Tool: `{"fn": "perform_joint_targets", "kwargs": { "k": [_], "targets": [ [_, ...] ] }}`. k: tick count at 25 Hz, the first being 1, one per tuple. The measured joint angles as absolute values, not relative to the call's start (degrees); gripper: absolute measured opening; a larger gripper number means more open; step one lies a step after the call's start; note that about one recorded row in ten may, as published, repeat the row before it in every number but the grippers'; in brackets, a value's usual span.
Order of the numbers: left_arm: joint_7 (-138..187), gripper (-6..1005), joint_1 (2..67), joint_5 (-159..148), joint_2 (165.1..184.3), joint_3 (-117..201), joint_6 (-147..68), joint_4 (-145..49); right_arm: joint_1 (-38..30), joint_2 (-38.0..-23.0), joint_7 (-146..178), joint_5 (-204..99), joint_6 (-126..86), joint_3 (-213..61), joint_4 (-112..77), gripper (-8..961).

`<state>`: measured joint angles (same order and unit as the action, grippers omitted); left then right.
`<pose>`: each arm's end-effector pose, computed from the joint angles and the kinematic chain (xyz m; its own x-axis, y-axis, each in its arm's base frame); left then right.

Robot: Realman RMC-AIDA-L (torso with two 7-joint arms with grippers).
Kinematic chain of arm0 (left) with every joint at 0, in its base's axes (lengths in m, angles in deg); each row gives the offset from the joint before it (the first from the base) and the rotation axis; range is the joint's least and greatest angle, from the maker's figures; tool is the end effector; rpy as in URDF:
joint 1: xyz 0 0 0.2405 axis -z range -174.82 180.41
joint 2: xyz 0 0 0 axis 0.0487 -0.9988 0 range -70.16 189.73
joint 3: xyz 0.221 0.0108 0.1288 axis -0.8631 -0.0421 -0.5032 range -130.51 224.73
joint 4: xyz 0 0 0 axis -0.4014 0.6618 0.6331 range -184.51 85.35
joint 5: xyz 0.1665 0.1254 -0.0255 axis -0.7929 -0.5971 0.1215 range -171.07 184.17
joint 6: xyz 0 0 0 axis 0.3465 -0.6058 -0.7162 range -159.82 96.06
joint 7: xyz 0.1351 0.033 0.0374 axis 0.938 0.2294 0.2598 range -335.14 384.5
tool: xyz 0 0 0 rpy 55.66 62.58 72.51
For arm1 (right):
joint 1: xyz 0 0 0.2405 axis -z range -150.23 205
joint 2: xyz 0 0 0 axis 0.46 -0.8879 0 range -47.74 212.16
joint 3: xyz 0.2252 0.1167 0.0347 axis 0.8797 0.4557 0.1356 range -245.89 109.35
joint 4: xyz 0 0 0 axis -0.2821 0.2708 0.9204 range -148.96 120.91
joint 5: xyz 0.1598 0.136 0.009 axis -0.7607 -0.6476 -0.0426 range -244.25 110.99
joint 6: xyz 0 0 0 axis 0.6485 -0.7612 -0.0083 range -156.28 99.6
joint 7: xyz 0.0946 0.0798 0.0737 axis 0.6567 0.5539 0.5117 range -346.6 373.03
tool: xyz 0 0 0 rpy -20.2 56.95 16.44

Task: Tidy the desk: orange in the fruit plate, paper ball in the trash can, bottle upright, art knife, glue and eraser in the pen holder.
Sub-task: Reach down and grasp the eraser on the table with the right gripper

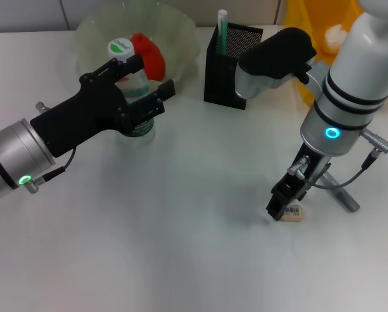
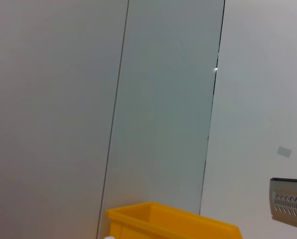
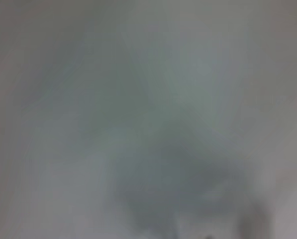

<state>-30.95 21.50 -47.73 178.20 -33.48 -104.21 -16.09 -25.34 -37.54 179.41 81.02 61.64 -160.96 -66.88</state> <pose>-0.2472 0.3184 -0.0278 0.6412 0.0836 0.7628 0.4994 -0.8002 -0.3321 0.1560 0.3541 -0.0683 0.4870 -0.7488 0.4496 -0.6090 -0.6601 -0.4397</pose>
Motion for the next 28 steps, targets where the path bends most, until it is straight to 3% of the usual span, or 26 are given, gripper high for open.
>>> {"fn": "perform_joint_targets", "kwargs": {
  "k": [28],
  "targets": [
    [-31.0,797,21.6,-47.6,178.18,-33.3,-104.2,-16.1,-27.2,-37.58,179.4,80.9,61.7,-164.0,-63.8,551]
  ]
}}
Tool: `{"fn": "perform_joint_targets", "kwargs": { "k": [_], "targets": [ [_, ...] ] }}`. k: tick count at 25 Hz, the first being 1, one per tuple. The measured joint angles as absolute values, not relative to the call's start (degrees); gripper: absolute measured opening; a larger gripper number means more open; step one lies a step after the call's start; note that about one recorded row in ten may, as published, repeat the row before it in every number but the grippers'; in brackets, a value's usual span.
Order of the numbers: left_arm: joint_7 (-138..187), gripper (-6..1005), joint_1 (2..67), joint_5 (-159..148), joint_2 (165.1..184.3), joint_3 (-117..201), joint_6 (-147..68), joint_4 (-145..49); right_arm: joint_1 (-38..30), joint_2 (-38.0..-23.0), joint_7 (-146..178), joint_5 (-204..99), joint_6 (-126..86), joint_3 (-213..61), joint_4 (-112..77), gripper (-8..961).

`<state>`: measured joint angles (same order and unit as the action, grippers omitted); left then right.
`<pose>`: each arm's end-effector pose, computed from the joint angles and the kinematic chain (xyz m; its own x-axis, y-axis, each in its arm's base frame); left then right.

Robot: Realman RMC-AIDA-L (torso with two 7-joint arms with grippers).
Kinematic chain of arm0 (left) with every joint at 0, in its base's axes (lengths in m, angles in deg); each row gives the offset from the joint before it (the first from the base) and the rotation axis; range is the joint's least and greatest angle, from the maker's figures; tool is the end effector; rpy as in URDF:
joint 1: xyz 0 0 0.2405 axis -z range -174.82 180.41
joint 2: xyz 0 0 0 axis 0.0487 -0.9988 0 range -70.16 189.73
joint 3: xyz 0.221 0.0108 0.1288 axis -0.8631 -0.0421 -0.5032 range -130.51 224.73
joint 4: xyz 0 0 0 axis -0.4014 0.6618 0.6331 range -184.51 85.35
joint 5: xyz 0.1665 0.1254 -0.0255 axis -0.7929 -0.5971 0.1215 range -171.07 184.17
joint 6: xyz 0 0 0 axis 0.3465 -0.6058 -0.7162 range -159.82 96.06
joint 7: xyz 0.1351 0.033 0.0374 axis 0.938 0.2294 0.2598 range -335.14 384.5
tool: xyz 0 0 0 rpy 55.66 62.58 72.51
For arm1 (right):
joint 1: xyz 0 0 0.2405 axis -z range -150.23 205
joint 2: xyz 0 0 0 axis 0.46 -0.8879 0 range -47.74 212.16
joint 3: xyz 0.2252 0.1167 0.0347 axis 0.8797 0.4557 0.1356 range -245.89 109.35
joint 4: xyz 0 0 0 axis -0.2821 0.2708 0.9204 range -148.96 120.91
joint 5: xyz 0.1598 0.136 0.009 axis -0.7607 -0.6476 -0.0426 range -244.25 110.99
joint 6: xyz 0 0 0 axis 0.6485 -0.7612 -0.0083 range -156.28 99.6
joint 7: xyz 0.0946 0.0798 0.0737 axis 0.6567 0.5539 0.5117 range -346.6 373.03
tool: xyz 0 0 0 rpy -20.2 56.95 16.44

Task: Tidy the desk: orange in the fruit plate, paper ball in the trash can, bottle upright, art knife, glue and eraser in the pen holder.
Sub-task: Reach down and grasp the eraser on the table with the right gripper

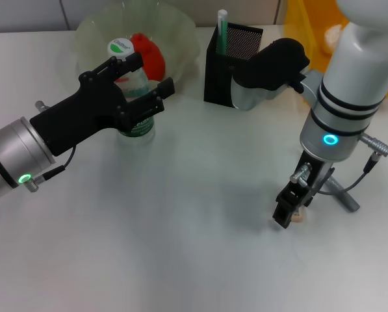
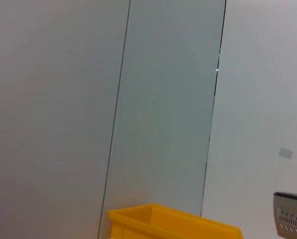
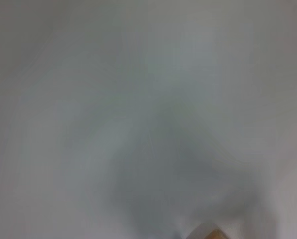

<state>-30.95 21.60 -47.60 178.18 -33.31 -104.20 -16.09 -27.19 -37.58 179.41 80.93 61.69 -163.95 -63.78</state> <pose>-0.2469 0.3193 -0.0269 0.6395 0.0810 0.7645 0.5005 -0.7986 -0.3341 0.1591 0.3509 -0.0739 0.4663 -0.7241 0.5081 -0.5759 -0.6845 -0.4470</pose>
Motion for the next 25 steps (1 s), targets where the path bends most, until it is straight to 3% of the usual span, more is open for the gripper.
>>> {"fn": "perform_joint_targets", "kwargs": {
  "k": [16,25],
  "targets": [
    [-31.0,797,21.5,-47.6,178.37,-33.3,-104.1,-16.1,-27.2,-37.58,179.4,81.3,61.0,-164.0,-63.5,543],
    [-31.0,797,21.5,-47.6,178.35,-33.3,-104.1,-16.1,-26.6,-37.43,179.4,81.1,61.0,-163.3,-64.1,412]
  ]
}}
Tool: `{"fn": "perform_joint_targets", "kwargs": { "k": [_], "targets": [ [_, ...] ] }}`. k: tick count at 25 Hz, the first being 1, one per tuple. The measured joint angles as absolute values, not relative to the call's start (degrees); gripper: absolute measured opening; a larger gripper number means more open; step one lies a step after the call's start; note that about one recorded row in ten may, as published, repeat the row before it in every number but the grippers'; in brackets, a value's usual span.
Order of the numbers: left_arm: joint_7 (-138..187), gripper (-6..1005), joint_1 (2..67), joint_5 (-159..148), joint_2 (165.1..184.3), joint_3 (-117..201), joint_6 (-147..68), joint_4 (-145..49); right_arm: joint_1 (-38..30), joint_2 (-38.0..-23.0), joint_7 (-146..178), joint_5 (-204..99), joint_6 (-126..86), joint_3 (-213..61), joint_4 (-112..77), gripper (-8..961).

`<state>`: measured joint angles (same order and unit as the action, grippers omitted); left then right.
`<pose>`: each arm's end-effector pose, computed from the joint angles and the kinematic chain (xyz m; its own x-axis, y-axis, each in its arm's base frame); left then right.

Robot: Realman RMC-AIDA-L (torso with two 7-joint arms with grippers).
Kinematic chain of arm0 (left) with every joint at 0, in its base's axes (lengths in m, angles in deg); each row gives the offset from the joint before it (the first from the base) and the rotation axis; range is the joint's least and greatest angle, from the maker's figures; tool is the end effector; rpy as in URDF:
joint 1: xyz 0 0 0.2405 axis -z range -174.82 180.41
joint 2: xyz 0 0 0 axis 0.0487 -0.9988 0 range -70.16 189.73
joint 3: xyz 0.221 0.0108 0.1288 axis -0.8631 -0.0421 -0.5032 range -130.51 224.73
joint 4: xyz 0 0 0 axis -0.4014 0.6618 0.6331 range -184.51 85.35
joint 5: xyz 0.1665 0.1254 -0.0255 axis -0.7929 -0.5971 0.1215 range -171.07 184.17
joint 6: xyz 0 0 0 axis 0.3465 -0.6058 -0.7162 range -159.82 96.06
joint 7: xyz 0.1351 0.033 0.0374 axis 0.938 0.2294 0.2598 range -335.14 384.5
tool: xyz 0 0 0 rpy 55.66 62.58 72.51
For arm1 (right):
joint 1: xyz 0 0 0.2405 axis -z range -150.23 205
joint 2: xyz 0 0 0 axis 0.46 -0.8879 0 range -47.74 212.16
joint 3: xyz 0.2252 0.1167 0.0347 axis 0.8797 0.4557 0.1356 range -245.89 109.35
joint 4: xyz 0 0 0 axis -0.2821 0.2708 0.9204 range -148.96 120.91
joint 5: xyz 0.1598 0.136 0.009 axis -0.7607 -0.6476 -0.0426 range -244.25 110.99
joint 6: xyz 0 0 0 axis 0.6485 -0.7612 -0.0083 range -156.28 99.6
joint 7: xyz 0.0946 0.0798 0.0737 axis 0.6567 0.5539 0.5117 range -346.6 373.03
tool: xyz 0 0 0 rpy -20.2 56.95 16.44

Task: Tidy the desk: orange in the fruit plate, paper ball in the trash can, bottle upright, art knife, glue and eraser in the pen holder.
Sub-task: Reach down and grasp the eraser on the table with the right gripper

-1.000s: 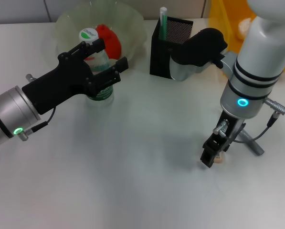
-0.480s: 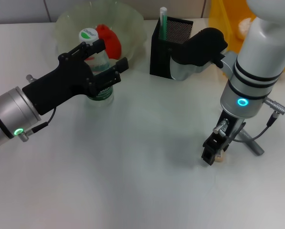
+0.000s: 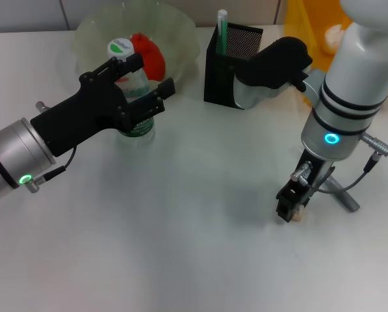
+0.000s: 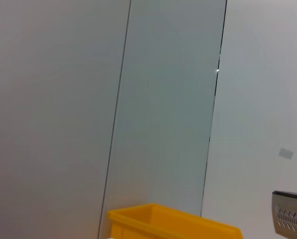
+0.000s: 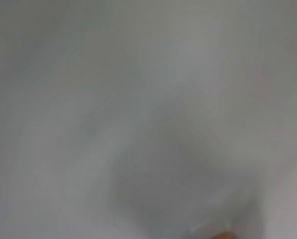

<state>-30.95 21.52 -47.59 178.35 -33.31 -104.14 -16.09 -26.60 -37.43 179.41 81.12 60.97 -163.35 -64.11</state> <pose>-0.2467 0.3188 -0.0279 0.6375 0.0829 0.7660 0.5032 -0.7977 -0.3324 0.1611 0.3530 -0.0725 0.4705 -0.7343 0.4894 -0.5827 -0.6750 -0.4525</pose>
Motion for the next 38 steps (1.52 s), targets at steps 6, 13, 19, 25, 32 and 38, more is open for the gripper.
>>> {"fn": "perform_joint_targets", "kwargs": {
  "k": [6,13,19,25,32,38],
  "targets": [
    [-31.0,797,21.5,-47.6,178.35,-33.3,-104.3,-16.1,-24.3,-37.07,178.6,81.3,61.9,-159.1,-69.6,379],
    [-31.0,797,21.3,-47.6,178.32,-33.3,-104.4,-16.1,-22.3,-36.88,177.3,84.1,62.2,-151.1,-78.9,363],
    [-31.0,797,21.1,-47.6,178.2,-32.7,-104.7,-16.1,-23.4,-36.88,175.9,85.3,59.8,-143.9,-83.5,353],
    [-31.0,797,20.5,-47.6,178.17,-30.9,-105.8,-16.1,-27.0,-36.79,175.7,89.4,56.0,-140.0,-82.9,352],
    [-31.0,797,20.4,-47.6,178.17,-30.2,-106.9,-16.0,-32.8,-36.03,175.6,90.2,50.8,-138.9,-77.0,348],
    [-31.0,797,20.4,-47.6,178.17,-30.2,-106.9,-16.0,-33.5,-36.37,174.9,90.3,51.0,-139.2,-75.7,368]
  ]
}}
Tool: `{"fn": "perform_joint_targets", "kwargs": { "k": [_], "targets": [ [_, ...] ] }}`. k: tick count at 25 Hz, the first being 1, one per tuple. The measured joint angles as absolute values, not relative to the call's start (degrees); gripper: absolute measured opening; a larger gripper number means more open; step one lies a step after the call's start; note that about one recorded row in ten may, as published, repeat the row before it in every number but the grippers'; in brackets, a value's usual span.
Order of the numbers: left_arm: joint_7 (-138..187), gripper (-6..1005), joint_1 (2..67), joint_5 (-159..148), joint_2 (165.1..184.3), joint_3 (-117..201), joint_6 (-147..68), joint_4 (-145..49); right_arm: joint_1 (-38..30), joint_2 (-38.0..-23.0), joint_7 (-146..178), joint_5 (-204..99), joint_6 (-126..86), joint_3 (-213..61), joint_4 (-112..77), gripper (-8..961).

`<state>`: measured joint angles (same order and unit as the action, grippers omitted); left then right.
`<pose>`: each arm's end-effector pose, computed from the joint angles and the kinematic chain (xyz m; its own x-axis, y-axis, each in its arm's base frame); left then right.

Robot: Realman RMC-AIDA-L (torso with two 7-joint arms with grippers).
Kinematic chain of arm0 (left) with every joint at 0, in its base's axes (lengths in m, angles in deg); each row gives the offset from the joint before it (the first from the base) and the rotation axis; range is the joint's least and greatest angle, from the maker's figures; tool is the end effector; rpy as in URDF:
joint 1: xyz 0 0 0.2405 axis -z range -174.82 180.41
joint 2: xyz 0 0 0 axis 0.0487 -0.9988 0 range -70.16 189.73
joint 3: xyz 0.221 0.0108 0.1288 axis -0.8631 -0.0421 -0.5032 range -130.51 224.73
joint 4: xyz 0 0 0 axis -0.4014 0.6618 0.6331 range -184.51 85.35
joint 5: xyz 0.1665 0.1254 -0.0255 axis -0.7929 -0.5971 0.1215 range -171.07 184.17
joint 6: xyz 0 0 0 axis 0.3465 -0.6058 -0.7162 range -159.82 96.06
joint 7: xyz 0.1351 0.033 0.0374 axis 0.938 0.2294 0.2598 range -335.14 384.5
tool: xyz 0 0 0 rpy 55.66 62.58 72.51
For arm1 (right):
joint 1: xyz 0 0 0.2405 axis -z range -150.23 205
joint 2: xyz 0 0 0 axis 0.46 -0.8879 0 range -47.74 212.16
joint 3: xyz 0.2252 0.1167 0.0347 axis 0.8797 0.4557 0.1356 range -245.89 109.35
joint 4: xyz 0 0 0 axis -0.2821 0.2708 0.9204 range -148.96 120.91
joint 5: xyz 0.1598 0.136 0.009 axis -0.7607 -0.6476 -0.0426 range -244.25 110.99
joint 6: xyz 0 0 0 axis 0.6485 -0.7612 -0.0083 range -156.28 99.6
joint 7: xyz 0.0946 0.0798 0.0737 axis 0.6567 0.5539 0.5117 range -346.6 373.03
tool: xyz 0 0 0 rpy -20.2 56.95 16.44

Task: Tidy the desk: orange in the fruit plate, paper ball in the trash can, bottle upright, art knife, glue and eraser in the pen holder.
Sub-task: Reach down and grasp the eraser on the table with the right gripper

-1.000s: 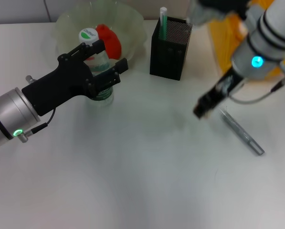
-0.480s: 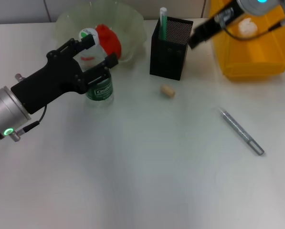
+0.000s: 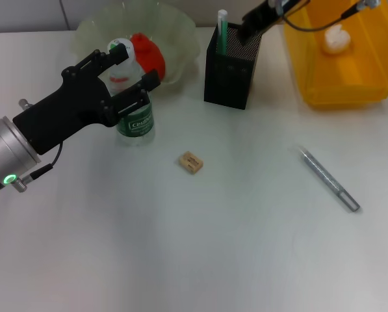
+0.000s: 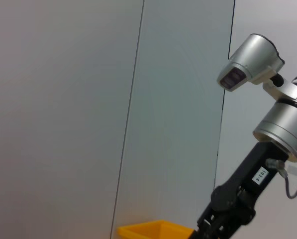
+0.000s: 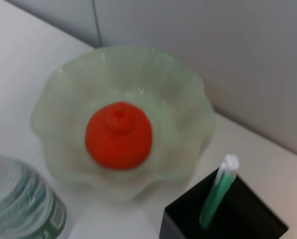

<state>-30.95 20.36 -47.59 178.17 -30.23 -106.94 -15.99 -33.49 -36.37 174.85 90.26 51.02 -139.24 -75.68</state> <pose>-0.2523 0.3153 -0.0149 0.6089 0.0573 0.7912 0.5183 -0.7838 -0.3421 0.0685 0.4447 0.0053 0.7465 -0.6654 0.0015 -0.5443 -0.6120 -0.5738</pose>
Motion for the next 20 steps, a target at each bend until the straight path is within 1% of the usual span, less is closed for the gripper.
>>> {"fn": "perform_joint_targets", "kwargs": {
  "k": [7,18,20],
  "targets": [
    [-31.0,797,20.5,-47.6,178.17,-29.7,-106.9,-16.1,-33.7,-37.23,174.0,89.7,53.4,-141.9,-71.5,391],
    [-31.0,797,21.0,-47.6,178.28,-29.6,-106.5,-16.1,-35.5,-37.48,168.7,76.7,46.9,-152.7,-63.7,427],
    [-31.0,797,21.0,-47.6,178.28,-29.6,-106.5,-16.1,-36.3,-37.55,168.0,75.4,45.6,-155.5,-62.2,505]
  ]
}}
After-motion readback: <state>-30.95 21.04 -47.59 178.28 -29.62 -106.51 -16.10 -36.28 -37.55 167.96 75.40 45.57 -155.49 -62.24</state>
